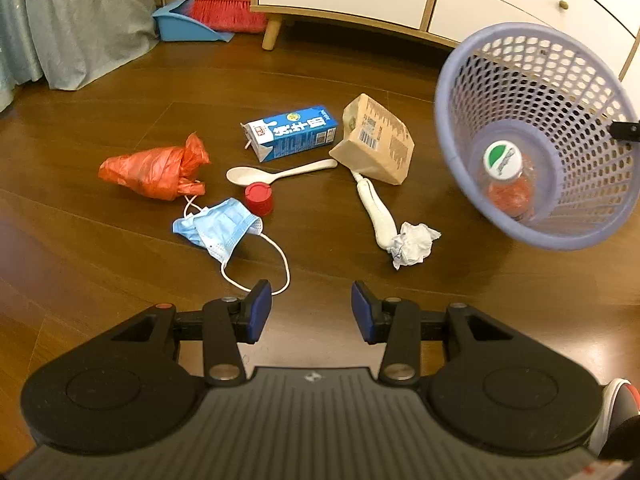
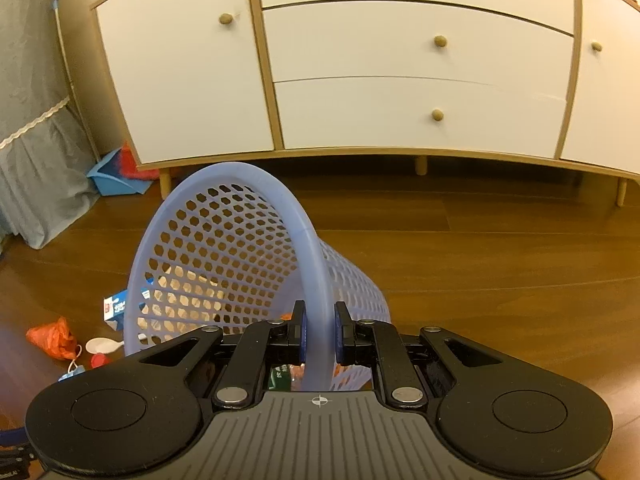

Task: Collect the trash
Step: 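Withdraw the open left gripper toward the remaining trash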

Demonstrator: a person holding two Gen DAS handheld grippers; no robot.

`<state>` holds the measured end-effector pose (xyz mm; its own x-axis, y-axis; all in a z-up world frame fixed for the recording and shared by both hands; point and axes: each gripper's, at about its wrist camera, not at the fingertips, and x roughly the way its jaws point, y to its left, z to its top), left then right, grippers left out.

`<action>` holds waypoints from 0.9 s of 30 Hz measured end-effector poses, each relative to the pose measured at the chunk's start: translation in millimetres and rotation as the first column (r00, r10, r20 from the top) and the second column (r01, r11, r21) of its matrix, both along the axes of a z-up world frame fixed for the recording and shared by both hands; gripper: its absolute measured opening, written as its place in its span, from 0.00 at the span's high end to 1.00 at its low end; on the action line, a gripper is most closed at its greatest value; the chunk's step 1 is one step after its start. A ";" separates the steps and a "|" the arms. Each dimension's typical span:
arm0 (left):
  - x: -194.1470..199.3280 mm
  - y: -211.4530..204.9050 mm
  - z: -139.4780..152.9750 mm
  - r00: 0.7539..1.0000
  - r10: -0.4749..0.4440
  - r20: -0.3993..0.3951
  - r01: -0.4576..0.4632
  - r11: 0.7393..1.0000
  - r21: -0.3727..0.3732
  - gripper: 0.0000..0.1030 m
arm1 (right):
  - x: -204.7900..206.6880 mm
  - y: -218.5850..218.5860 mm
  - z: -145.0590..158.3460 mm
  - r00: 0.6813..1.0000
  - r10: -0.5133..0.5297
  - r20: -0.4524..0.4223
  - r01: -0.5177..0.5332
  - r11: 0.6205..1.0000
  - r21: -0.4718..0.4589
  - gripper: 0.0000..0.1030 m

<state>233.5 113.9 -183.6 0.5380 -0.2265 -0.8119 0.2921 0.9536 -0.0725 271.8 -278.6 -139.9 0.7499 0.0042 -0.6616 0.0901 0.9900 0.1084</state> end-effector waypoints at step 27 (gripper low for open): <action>14.3 -91.3 -57.8 0.977 -0.211 -0.032 0.211 0.977 0.013 0.63 | -52.0 -53.3 23.6 0.985 -0.172 0.023 0.174 0.972 -0.158 0.91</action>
